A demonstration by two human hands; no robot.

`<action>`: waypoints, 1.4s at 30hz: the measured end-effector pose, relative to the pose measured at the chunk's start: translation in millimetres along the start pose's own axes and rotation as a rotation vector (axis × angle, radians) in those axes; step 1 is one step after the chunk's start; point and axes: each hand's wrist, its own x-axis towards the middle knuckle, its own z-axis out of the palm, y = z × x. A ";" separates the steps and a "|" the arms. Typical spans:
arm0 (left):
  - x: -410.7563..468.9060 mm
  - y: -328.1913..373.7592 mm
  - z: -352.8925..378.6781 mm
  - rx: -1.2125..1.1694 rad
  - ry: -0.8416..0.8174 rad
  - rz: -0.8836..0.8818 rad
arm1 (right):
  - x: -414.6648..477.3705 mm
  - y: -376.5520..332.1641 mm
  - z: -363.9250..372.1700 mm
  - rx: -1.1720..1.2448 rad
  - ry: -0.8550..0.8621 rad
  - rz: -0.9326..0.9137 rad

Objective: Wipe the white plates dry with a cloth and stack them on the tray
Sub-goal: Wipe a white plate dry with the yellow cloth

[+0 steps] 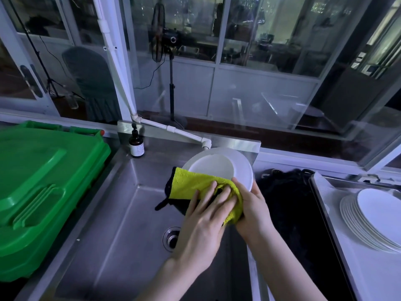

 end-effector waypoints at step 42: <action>4.1 -32.3 -4.3 -0.277 -0.003 -0.180 | 2.3 -4.4 -30.1 -0.174 -0.187 -0.028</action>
